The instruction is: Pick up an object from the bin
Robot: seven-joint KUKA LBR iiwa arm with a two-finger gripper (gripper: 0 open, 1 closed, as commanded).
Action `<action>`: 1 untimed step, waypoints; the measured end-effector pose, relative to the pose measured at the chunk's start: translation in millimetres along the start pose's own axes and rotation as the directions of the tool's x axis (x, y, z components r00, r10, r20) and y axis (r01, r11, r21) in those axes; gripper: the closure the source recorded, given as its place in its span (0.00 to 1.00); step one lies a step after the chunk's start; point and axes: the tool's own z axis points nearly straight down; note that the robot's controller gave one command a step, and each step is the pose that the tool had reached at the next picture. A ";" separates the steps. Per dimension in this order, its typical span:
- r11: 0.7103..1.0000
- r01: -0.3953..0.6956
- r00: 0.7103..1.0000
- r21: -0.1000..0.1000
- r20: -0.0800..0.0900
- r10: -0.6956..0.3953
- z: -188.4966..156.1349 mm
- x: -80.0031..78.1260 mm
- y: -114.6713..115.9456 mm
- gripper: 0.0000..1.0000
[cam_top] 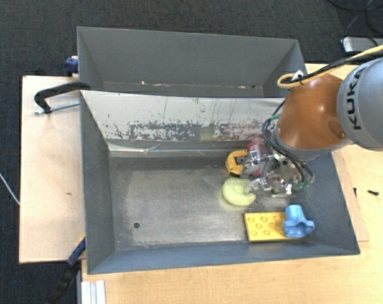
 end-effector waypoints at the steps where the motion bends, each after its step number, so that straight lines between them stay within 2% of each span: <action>1: 0.999 -0.033 0.999 0.002 -0.020 0.033 -2.5 -20.2 4.5 1.00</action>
Offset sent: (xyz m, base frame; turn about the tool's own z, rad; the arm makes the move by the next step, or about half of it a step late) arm 0.0259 0.0119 -0.0046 0.0312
